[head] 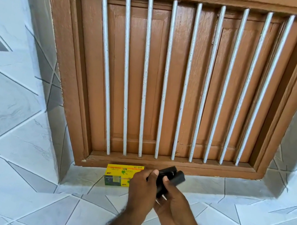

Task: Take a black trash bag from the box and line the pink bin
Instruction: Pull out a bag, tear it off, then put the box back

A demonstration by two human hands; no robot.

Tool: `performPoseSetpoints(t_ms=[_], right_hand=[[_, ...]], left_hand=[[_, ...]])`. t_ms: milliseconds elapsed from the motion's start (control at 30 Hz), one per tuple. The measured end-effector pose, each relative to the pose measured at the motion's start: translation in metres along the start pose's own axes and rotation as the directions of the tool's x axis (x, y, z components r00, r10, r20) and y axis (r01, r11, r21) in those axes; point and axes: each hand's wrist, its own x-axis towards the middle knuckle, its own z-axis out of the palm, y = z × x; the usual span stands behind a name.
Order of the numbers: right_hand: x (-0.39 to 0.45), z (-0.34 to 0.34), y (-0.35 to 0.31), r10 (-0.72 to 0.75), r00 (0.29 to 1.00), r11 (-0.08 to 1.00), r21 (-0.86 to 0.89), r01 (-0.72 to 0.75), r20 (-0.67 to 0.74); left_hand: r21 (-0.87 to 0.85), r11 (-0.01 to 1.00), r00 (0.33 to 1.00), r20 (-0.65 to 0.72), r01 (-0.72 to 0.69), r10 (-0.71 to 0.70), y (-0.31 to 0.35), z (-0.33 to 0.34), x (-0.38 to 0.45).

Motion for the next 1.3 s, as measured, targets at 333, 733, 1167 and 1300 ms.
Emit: performPoseSetpoints(t_ms=[333, 733, 1167, 1300], right_hand=[[0.002, -0.009, -0.018, 0.178, 0.979, 0.984, 0.033, -0.176, -0.096], [-0.012, -0.023, -0.042, 0.105, 0.994, 0.942, -0.322, -0.091, 0.026], [-0.008, -0.003, -0.079, 0.070, 0.983, 0.799, -0.600, 0.048, 0.171], [-0.006, -0.022, -0.079, 0.149, 0.984, 0.860, -0.504, -0.079, 0.100]], left_hand=[[-0.520, 0.785, 0.895, -0.084, 0.337, -0.439, 0.000, -0.047, 0.063], [-0.006, 0.997, 0.781, -0.621, 0.078, -0.065, -0.011, -0.159, 0.034], [0.003, 0.998, 0.623, 0.781, 0.065, -0.043, 0.021, -0.080, 0.039], [0.180, 0.975, 0.671, 0.740, -0.131, -0.047, 0.028, -0.094, 0.049]])
